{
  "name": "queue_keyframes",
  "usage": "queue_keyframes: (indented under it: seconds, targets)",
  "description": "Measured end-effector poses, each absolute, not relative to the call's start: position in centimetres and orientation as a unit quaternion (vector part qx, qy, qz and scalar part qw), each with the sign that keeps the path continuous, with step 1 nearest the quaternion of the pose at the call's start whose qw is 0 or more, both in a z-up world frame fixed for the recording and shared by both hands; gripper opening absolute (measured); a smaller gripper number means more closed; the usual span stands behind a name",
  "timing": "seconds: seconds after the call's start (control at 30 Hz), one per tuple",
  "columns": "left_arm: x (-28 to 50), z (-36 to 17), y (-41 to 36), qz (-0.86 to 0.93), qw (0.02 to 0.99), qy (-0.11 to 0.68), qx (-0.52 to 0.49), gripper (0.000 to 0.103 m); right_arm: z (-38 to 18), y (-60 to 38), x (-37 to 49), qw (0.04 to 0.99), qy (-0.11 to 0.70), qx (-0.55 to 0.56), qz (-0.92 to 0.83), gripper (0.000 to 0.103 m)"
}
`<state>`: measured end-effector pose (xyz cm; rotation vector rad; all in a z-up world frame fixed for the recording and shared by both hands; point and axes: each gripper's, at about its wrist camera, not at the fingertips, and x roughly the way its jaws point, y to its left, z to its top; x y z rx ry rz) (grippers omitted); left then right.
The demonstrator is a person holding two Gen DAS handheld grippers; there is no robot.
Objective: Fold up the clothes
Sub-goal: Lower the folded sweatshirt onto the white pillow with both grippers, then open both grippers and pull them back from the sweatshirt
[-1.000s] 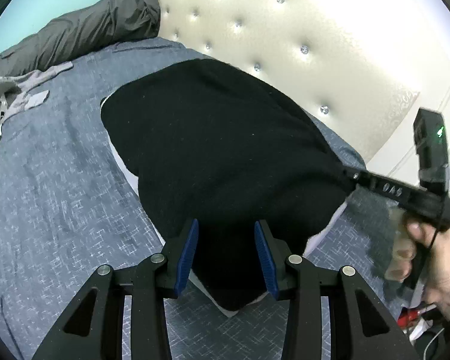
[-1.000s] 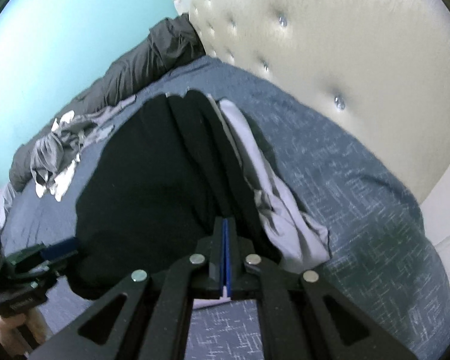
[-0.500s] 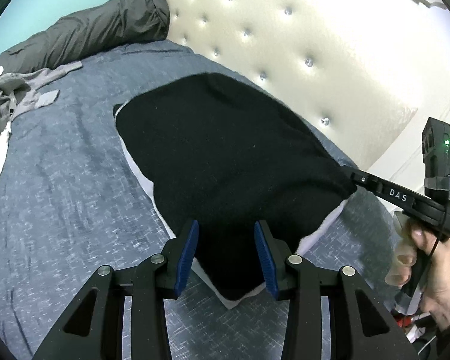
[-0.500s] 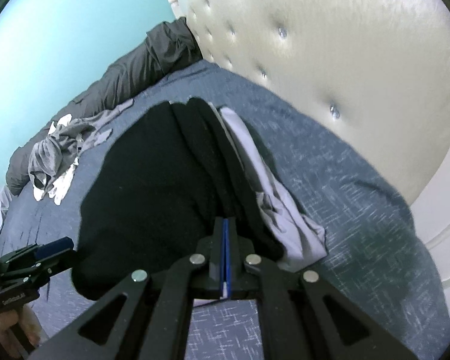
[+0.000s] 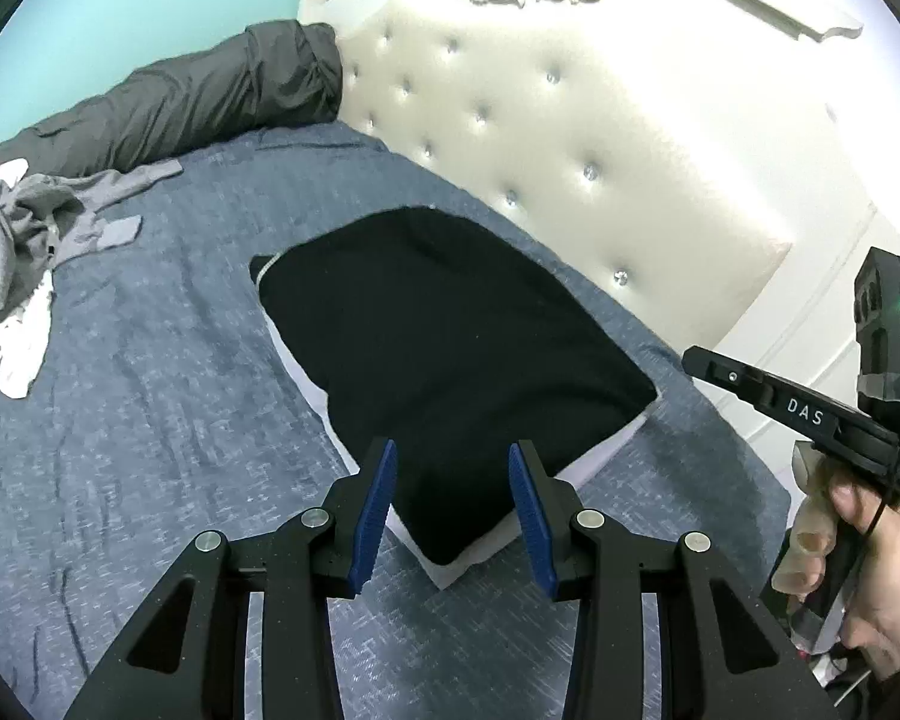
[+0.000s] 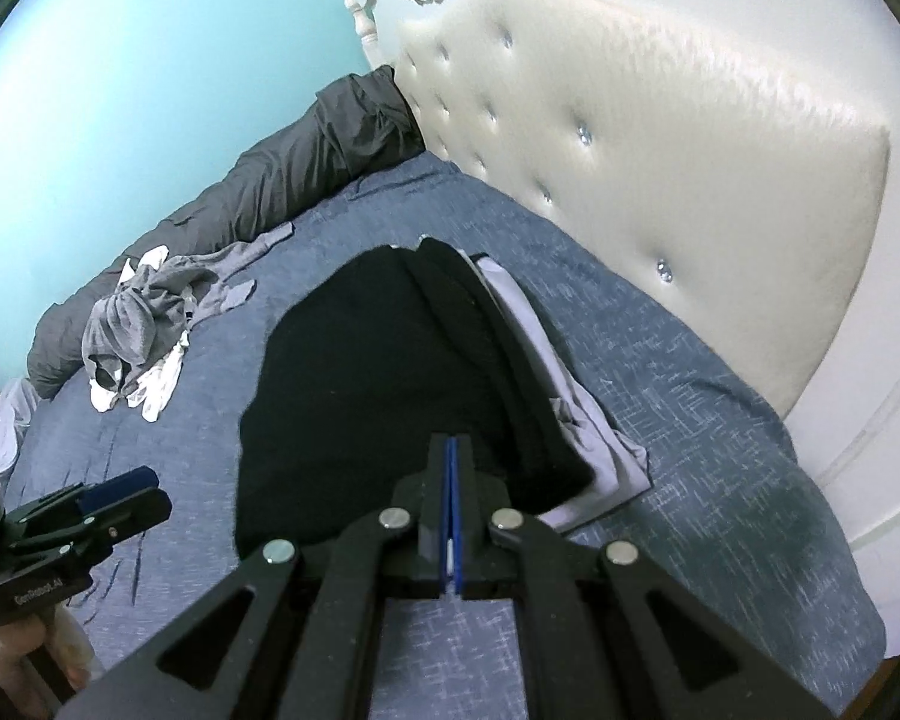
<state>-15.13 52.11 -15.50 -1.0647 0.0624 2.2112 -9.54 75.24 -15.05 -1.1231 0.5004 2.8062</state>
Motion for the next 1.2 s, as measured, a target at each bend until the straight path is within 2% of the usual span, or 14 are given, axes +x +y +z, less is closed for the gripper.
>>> queue_keyframes:
  seconds: [0.33, 0.43, 0.53, 0.7, 0.77, 0.8, 1.0, 1.07, 1.2]
  targets:
    - [-13.3, -11.2, 49.6, 0.862, 0.330, 0.020, -0.384, 0.043, -11.6, 72.7, -6.8, 0.052, 0.173, -0.360, 0.915, 0.001]
    - [-12.6, -9.9, 48.8, 0.866, 0.328, 0.018, -0.377, 0.049, -10.7, 71.8, -5.9, 0.056, 0.172, -0.358, 0.916, 0.004]
    - [-11.7, -8.8, 48.1, 0.870, 0.328, 0.019, -0.369, 0.050, -9.5, 70.9, -4.9, 0.067, 0.164, -0.355, 0.918, 0.017]
    - [-10.1, -6.9, 46.9, 0.875, 0.328, 0.022, -0.354, 0.054, -7.4, 69.3, -3.0, 0.074, 0.149, -0.341, 0.925, 0.029]
    - [-9.5, -6.2, 46.3, 0.878, 0.328, 0.022, -0.349, 0.057, -6.8, 68.9, -2.4, 0.075, 0.152, -0.337, 0.926, 0.046]
    - [-9.2, -5.8, 46.0, 0.879, 0.327, 0.022, -0.347, 0.058, -6.4, 68.7, -2.0, 0.075, 0.154, -0.335, 0.927, 0.049]
    - [-7.3, -3.9, 44.6, 0.883, 0.328, 0.025, -0.334, 0.066, -4.7, 67.5, 0.2, 0.085, 0.150, -0.330, 0.928, 0.055]
    - [-6.7, -3.3, 44.1, 0.884, 0.328, 0.022, -0.332, 0.069, -4.1, 67.0, 1.1, 0.093, 0.150, -0.328, 0.928, 0.063]
    - [-5.3, -2.1, 43.2, 0.889, 0.326, 0.025, -0.321, 0.074, -2.9, 66.2, 3.0, 0.105, 0.153, -0.317, 0.930, 0.071]
